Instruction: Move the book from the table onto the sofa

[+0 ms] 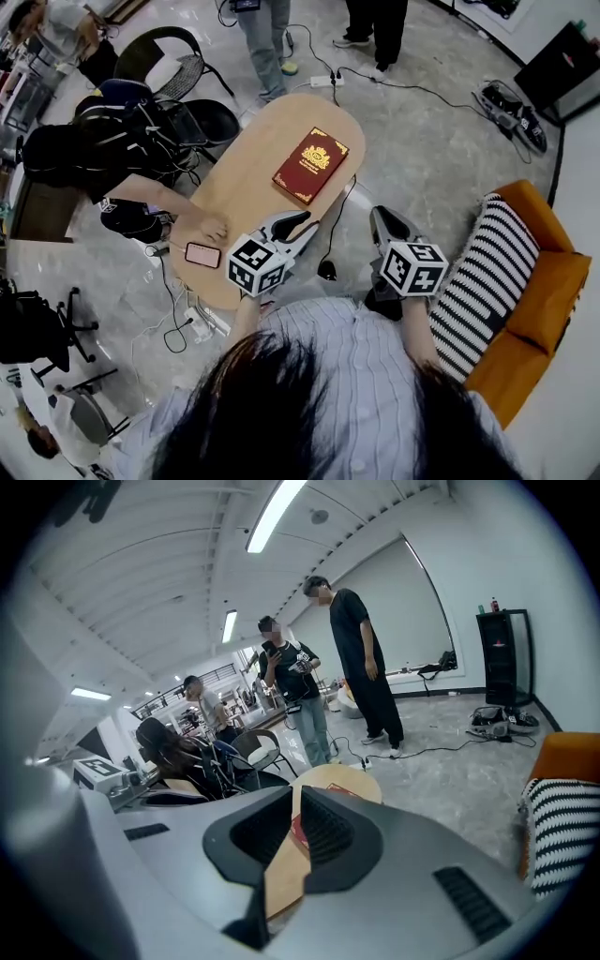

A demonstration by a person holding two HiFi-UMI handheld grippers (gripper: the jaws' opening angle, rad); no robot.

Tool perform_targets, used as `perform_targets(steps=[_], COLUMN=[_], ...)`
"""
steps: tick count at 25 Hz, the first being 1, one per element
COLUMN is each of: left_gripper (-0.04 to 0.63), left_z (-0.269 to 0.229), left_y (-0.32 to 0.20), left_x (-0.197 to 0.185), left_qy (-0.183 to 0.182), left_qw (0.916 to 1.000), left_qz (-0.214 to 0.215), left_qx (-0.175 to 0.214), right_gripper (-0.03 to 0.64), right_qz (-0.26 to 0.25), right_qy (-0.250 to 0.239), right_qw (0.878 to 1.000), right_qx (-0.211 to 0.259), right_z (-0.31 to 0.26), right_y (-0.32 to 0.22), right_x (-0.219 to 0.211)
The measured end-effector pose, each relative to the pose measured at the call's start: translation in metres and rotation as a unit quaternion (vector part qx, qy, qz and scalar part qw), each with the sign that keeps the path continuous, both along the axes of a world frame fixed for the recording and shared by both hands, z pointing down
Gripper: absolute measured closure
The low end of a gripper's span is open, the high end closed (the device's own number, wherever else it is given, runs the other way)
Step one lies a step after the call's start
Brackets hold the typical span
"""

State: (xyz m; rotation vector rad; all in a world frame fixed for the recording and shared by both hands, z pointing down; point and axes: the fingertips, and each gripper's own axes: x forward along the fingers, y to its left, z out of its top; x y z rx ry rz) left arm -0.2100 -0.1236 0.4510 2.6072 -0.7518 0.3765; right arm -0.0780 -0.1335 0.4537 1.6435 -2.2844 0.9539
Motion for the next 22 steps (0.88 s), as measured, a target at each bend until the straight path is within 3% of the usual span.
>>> perform_targets(steps=[11,22], left_gripper=[0.489,0.489], left_z=[0.007,0.035], left_y=[-0.004,-0.031], left_x=[0.000,-0.029], left_qy=[0.002,-0.001], left_qw=[0.9998,0.9955], left_qz=[-0.008,-0.075], left_qx=[-0.016,-0.058], right_gripper=[0.577,0.577], right_qz=[-0.004,-0.067], right_qy=[-0.004,-0.007], right_qw=[1.000,0.996], right_qx=[-0.016,-0.055], right_z=[0.003,0.033], right_y=[-0.006,-0.074], right_x=[0.006,-0.017])
